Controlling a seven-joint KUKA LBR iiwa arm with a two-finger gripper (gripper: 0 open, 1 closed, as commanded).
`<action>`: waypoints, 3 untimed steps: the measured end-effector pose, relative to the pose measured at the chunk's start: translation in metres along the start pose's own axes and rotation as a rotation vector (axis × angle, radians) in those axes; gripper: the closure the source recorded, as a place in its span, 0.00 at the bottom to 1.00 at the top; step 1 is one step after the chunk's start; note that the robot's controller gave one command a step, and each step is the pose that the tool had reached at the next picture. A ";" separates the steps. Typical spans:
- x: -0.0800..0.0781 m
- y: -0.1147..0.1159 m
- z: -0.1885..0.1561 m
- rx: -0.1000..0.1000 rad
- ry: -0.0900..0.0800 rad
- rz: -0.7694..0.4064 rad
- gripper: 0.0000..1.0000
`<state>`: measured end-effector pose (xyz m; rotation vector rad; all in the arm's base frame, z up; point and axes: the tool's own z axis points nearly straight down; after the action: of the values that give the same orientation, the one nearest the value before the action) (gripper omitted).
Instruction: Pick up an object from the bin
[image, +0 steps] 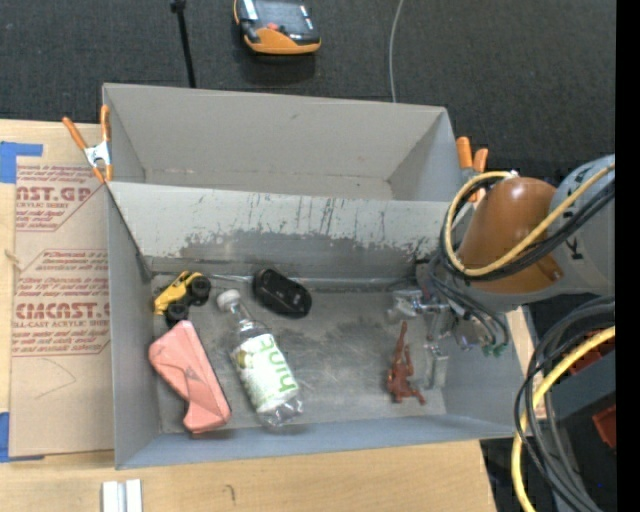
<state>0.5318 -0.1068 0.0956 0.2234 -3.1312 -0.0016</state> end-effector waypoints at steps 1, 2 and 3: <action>0.027 -0.008 0.023 0.007 -0.015 -0.214 1.00; 0.030 -0.007 0.025 0.001 -0.004 -0.215 0.00; 0.026 -0.008 0.022 0.009 -0.019 -0.214 1.00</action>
Offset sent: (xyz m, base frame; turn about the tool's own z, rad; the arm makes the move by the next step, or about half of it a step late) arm 0.0000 0.0000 0.0000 0.0000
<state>0.5069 -0.1188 0.0732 0.5603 -3.1084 0.0099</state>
